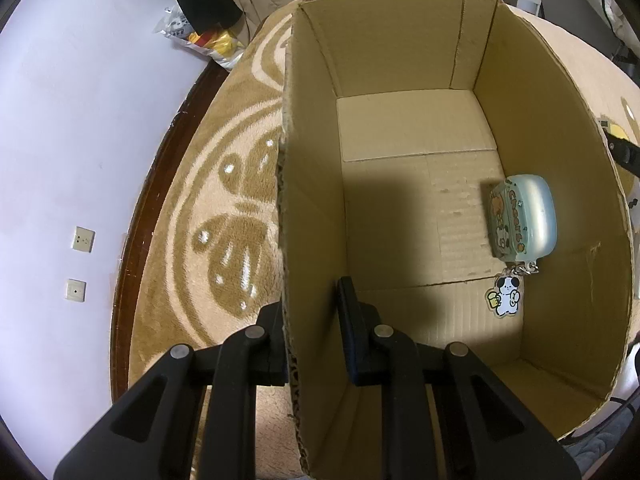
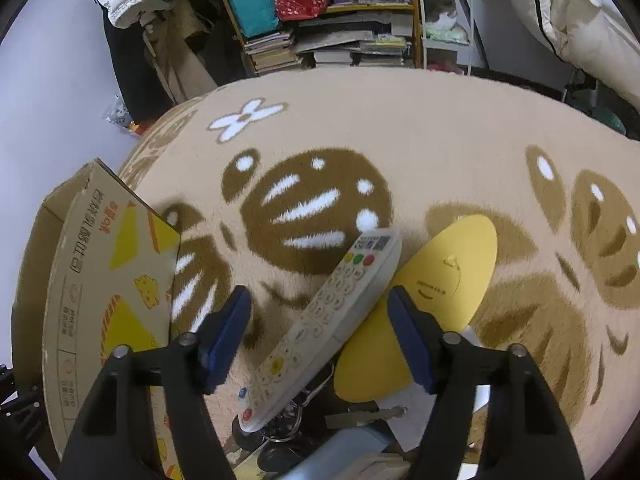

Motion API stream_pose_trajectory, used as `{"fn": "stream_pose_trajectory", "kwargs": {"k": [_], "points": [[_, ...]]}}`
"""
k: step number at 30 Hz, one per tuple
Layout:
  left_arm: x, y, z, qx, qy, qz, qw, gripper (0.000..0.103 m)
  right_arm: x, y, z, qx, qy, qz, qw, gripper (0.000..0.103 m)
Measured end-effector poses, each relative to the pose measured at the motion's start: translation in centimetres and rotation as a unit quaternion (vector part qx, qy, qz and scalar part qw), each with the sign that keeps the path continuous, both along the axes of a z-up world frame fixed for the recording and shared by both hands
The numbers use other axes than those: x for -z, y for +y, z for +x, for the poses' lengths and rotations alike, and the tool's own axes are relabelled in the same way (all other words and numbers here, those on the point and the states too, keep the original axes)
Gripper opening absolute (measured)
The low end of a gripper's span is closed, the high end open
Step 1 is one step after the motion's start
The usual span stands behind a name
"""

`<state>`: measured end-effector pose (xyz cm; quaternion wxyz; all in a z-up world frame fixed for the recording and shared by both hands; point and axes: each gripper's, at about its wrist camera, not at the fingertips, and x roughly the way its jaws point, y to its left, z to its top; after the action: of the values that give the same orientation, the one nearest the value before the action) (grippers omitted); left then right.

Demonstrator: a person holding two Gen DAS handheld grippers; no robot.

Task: Organize rigid objects
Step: 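Move the right tool back to the pile over the white remote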

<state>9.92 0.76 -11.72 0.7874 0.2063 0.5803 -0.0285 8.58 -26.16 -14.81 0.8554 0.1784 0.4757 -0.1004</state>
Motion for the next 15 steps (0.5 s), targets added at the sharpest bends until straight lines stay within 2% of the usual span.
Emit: {"fn": "stream_pose_trajectory", "kwargs": {"k": [4, 9, 15], "points": [[0.0, -0.1, 0.0, -0.001, 0.001, -0.002, 1.0, 0.02, 0.2, 0.3, 0.2, -0.004, 0.005, -0.003, 1.0, 0.066], [0.0, -0.1, 0.0, 0.0, 0.0, 0.001, 1.0, 0.02, 0.8, 0.8, 0.3, -0.008, 0.007, 0.03, 1.0, 0.066], [0.0, -0.1, 0.0, 0.0, 0.0, 0.001, 1.0, 0.02, 1.7, 2.3, 1.1, -0.025, 0.02, 0.014, 0.999, 0.067]]}}
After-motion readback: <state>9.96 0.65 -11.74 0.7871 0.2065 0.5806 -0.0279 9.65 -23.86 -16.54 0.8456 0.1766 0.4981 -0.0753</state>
